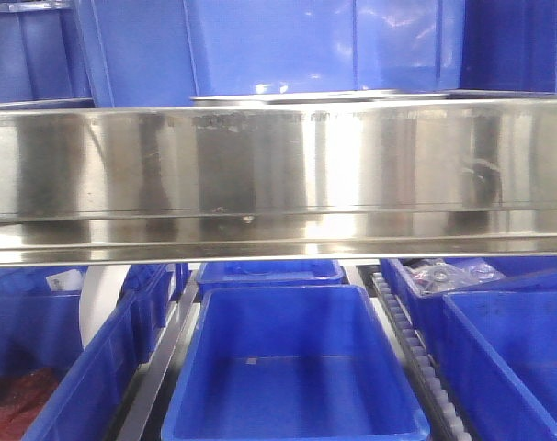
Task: Stack silver trays without gaps
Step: 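Reach both grippers toward the small silver tray on the upper shelf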
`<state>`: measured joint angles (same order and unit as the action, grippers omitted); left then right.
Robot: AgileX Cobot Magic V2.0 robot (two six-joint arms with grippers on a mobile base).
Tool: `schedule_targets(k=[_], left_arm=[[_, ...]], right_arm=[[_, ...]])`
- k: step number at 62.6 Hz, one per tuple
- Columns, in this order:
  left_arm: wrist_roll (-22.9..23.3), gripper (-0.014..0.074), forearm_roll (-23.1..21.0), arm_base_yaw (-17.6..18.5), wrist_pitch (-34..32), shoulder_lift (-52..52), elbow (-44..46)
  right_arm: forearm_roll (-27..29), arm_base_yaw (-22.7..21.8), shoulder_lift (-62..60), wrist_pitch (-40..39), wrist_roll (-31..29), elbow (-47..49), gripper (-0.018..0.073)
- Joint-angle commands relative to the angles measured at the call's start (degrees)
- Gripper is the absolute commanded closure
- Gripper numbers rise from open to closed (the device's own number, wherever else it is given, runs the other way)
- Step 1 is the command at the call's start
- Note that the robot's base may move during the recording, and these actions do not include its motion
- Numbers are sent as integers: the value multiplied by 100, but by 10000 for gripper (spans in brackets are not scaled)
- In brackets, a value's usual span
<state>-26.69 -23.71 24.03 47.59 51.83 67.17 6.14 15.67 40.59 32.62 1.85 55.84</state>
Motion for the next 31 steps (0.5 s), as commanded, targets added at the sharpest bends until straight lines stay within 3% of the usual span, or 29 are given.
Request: schedule_targets(k=[1, 9, 21, 31], left_arm=[[-33, 174, 29, 496, -326, 585, 615], [585, 174, 463, 890, -239, 1600, 1495], [2197, 174, 1455, 908, 335, 2939, 2790], [3505, 174, 2217, 908, 954, 3704, 3490]], right_arm=[[48, 299, 651, -26, -103, 639, -66], [48, 477, 1754, 652, -103, 1537, -66], [30, 466, 3217, 1894, -34, 3074, -66], [-145, 296, 4223, 2934, 489, 4168, -66]])
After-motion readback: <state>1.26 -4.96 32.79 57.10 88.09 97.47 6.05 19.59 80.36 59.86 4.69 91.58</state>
